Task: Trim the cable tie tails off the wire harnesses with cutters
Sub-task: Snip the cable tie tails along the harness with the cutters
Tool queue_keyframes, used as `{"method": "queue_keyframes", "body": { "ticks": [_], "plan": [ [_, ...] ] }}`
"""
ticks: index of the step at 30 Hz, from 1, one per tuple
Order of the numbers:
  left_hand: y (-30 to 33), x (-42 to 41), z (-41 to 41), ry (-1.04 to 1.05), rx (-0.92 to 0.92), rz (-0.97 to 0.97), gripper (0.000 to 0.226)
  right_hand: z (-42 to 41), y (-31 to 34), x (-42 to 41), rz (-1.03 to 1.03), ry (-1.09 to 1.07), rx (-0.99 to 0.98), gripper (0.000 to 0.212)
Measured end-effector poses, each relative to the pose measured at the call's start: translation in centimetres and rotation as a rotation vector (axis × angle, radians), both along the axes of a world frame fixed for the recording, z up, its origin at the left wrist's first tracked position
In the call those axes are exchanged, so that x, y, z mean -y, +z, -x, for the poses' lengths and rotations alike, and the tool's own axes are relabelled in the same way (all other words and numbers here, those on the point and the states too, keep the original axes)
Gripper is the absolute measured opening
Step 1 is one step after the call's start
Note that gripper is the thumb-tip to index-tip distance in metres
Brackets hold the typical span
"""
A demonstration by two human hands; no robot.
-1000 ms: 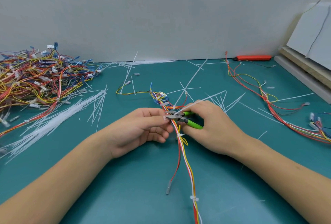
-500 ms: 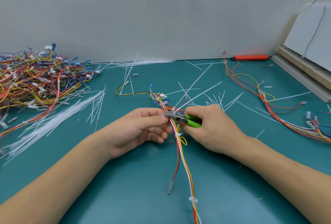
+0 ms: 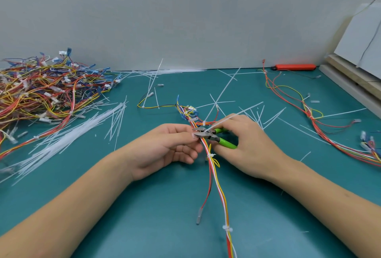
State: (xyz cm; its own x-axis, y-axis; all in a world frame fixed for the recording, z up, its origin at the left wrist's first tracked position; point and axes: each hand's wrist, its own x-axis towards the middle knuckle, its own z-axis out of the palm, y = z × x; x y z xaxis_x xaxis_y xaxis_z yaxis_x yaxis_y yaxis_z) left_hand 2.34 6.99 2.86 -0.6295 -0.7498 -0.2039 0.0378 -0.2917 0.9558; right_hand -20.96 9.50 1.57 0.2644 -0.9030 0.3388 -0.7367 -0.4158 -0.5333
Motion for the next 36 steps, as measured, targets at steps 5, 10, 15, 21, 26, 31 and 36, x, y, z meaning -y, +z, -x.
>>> {"method": "queue_keyframes", "body": {
  "ticks": [5, 10, 15, 21, 26, 31, 36],
  "plan": [
    [0.00, -0.02, 0.02, 0.002, 0.005, 0.001, 0.010, 0.01, -0.01, 0.00, 0.009, 0.009, 0.000, 0.027],
    [-0.07, -0.02, 0.06, 0.004, 0.011, 0.006, 0.011, 0.19, -0.04, 0.09, 0.005, 0.014, -0.008, 0.025],
    [-0.04, -0.02, 0.12, 0.003, 0.011, 0.018, 0.017, 0.22, 0.03, 0.21, -0.026, 0.027, 0.025, 0.005],
    [0.04, -0.05, -0.03, 0.000, 0.006, 0.013, 0.030, 0.03, -0.23, -0.25, -0.059, 0.006, 0.051, 0.019],
    [-0.10, 0.10, 0.05, 0.013, 0.004, 0.008, 0.022, -0.03, -0.14, -0.11, 0.028, -0.009, 0.016, 0.013],
    [-0.16, 0.11, 0.05, 0.011, 0.000, 0.002, 0.015, 0.00, -0.16, 0.04, 0.026, -0.027, -0.014, 0.030],
    [-0.12, 0.08, 0.10, 0.010, 0.011, 0.005, 0.010, -0.01, -0.08, -0.11, 0.023, -0.030, -0.024, 0.032]
  ]
}}
